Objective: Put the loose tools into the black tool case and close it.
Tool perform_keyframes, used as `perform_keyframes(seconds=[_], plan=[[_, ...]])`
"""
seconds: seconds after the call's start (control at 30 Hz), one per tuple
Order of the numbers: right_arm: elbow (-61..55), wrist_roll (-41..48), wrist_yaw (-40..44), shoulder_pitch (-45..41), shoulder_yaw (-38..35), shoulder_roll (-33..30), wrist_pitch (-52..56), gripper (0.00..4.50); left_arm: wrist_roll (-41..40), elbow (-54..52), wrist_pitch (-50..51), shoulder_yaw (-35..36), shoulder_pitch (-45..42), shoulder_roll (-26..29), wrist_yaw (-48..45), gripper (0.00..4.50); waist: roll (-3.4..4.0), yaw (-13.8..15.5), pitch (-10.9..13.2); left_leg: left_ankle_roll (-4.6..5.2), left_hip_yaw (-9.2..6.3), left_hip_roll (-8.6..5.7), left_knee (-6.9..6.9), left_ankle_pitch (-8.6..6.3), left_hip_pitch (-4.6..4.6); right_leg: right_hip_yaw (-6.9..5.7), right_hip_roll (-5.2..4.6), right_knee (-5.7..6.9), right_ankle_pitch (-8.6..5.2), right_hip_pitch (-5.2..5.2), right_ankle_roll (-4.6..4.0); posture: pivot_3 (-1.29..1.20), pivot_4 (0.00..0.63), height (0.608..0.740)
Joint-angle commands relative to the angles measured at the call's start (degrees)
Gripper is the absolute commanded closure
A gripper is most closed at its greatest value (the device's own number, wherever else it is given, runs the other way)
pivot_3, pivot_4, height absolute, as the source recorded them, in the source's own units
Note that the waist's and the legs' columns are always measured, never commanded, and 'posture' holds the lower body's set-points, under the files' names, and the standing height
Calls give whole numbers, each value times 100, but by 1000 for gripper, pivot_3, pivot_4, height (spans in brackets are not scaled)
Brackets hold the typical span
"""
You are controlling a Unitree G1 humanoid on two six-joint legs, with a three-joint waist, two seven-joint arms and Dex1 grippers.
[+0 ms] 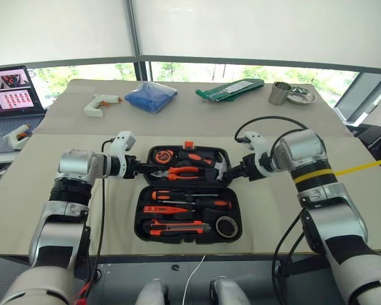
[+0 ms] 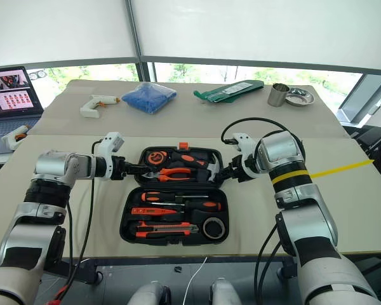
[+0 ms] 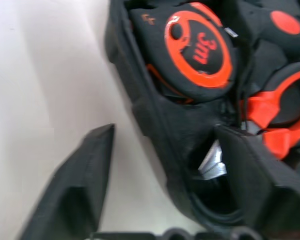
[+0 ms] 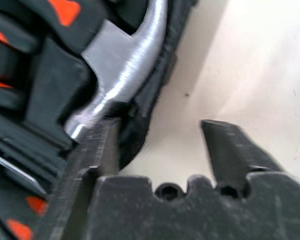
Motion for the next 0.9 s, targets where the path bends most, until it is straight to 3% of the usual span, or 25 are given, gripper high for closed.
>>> perform_keyframes(seconds=[0.03, 0.13, 0.2, 0.33, 0.43, 0.57, 0.67, 0.73, 0.9], plan=[[234, -2, -312, -106, -280, 0, -106, 3249, 42, 106, -161, 222, -133, 10, 234, 2862, 0, 12, 0, -4, -2, -3, 1, 3, 4, 0, -2, -3, 0, 1, 0, 0, 150, 740], [284, 26, -388, -80, -339, 11, -145, 4328, -35, 125, -121, 343, -151, -56, 295, 3955, 0, 30, 0, -7, -5, -4, 2, 15, 19, -1, -2, 2, 2, 13, -2, 0, 150, 740], [234, 69, -469, -40, -499, 36, -200, 4500, -113, 69, -68, 464, -124, -86, 331, 4483, 0, 39, 0, -7, -7, -6, 2, 22, 29, -2, -4, 4, 6, 23, -1, 0, 150, 740], [-301, 410, -519, 194, -1112, 185, -1010, 4500, -397, -291, -163, 846, 164, -126, 296, 4483, 0, 11, 0, -7, -10, -7, 4, 29, 26, 0, -6, 0, 16, 22, 1, 0, 150, 740], [-970, 389, -447, 529, -1132, 167, -1943, 4500, -585, -740, -1000, 1129, 626, -176, 35, 4483, 0, -9, 0, -7, -16, -5, 0, 29, 14, 3, -6, 1, 17, 7, 0, 0, 150, 740], [-2587, -194, -49, 1696, -577, -236, -4629, 4500, -382, -1473, -3196, 1391, 1631, -200, -187, 4483, 1, -1, 1, -10, -20, -5, -10, 28, -13, 4, -9, 5, 20, -17, -1, 0, 150, 740], [-3215, -389, -177, 2484, -579, -375, -5688, 4500, -339, -1867, -4635, 1502, 2349, -316, -412, 4483, 1, 7, 1, -10, -18, -6, -15, 26, -53, 10, -16, 6, 22, -64, 3, 0, 150, 740], [-3423, -588, -265, 3006, -547, -496, -6323, 4500, -247, -1964, -5442, 1574, 2806, -476, -279, 4483, 1, 25, 1, -8, -17, -7, -15, 24, -63, 17, -19, 4, 24, -77, 6, 0, 150, 740], [-2999, -1645, -725, 4298, -250, -1036, -9453, 4500, 410, -2194, -7688, 1172, 4149, -644, -486, 4483, 0, 18, -1, 7, 3, -5, -16, 15, -51, 28, -22, -19, 24, -67, 7, 0, 150, 740]])
